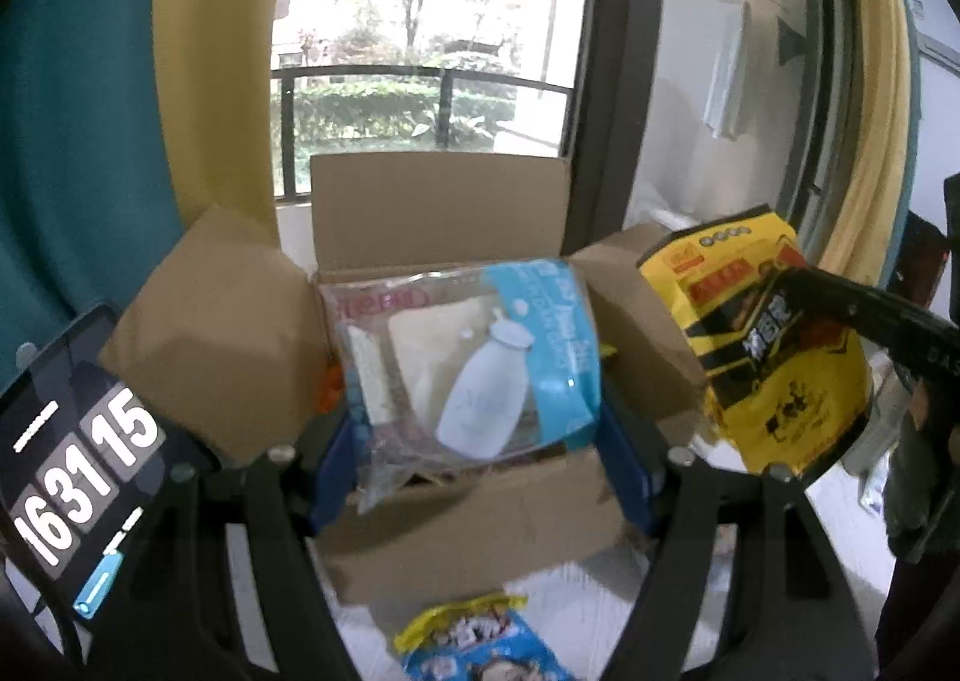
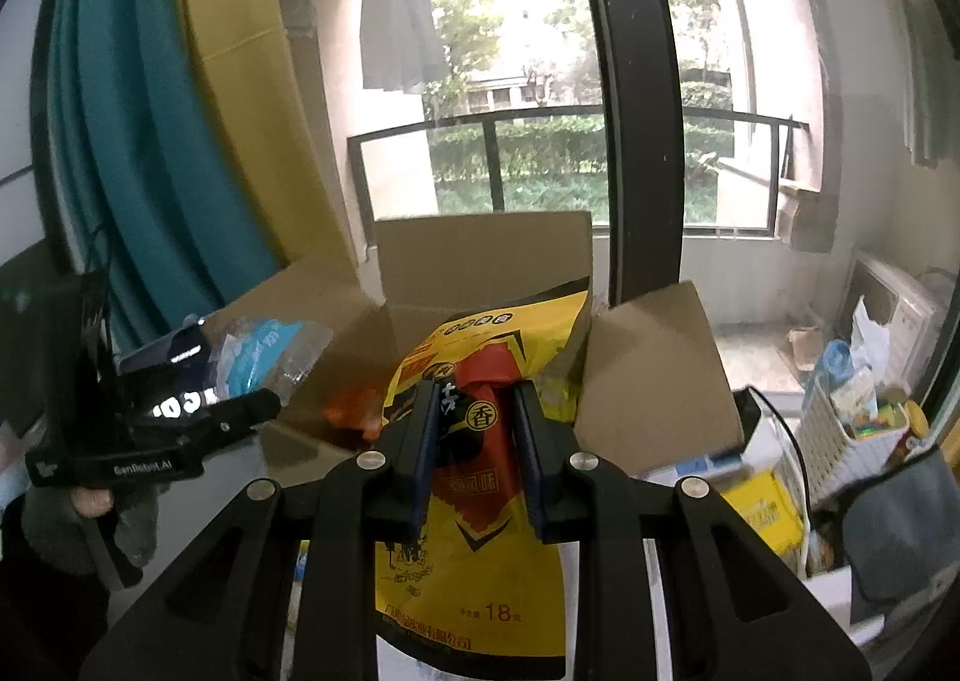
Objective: Organize snacks
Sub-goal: 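Carry the jerky bag over the box and open the right gripper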
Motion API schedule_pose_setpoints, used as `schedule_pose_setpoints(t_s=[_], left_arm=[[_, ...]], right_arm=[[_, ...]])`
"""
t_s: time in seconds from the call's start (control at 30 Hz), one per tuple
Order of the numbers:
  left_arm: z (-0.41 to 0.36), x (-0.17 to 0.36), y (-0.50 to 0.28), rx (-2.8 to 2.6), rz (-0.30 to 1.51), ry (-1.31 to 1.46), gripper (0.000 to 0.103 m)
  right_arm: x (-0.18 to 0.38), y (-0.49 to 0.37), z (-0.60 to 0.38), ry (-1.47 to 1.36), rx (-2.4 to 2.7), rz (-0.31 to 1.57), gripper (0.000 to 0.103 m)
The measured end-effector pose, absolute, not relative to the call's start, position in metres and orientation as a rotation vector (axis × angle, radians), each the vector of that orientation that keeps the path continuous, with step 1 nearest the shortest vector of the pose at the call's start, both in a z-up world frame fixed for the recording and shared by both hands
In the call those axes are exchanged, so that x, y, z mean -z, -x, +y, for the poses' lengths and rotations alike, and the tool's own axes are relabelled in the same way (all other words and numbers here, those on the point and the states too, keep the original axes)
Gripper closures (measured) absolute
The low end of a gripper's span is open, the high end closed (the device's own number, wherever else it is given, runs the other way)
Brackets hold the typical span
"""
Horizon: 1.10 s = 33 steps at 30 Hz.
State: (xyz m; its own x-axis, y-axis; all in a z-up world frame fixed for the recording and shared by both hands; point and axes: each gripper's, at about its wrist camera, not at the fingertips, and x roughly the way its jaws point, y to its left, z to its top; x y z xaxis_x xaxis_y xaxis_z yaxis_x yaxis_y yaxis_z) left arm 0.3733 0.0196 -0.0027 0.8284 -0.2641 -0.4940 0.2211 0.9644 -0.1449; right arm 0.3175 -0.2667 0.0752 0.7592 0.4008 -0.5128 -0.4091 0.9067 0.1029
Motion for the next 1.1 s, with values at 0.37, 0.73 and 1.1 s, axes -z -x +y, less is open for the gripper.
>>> schedule_pose_setpoints(t_s=[0.37,0.73,1.1], left_arm=[[0.017,0.028,-0.432,0.278,0.611,0.138,0.029],[0.031,0.035,-0.433,0.243,0.628,0.188,0.015],[0.014,0.014,-0.401,0.276,0.587,0.171,0.015]], right_arm=[[-0.061,-0.388,-0.258,-0.047,-0.379,0.535,0.077],[-0.031,-0.428,-0.237,-0.031,-0.363,0.613,0.063],[-0.042,-0.386,-0.242,0.005,-0.386,0.638,0.062]])
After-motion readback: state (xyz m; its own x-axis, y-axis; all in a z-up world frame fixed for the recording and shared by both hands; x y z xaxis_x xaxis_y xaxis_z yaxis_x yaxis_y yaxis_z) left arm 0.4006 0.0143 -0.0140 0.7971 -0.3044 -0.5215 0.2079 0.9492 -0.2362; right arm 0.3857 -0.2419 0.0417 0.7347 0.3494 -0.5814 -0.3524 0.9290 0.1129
